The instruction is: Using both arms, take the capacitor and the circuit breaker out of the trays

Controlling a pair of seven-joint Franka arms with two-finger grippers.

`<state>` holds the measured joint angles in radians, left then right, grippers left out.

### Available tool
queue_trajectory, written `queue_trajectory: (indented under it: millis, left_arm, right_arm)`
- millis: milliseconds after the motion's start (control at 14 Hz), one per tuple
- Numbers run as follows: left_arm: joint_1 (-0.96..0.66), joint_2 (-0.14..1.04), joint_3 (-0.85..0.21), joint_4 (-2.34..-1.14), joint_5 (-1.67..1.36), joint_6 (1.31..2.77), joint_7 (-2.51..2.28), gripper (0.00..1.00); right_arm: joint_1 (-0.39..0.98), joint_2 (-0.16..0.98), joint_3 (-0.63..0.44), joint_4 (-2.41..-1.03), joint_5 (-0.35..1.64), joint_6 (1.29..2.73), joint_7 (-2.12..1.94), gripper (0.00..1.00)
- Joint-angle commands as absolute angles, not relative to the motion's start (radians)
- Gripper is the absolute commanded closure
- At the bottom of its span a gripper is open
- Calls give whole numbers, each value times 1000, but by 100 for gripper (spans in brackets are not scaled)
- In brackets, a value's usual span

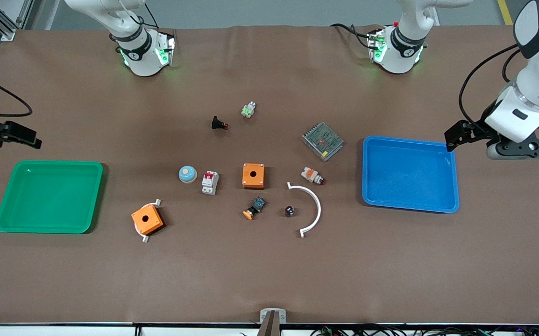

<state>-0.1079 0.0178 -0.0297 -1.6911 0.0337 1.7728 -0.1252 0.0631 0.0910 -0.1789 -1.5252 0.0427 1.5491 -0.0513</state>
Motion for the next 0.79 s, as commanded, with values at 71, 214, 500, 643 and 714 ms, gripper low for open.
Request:
queue_trajectory:
  millis: [71,214,500,643,714]
  left_arm:
    - [-103,26,-25,-1634,21,1726,-69,0]
    - [-104,29,-21,-1626,26,1697,17,0]
    - [-92,61,-14,-1551,15,1698,9,0]
    - [-92,63,-15,-1546,14,1697,5,0]
    - [-92,63,-14,-1546,14,1697,5,0]
  right_arm:
    - [52,-50,-158,-1713,22,1612,-60,0]
    - [57,-90,-153,-1762,9,1644,-61,0]
    - [61,-97,-149,-1756,3,1644,-61,0]
    - [61,-92,-149,-1747,5,1643,-61,0]
    - [61,-89,-149,-1738,5,1640,-61,0]
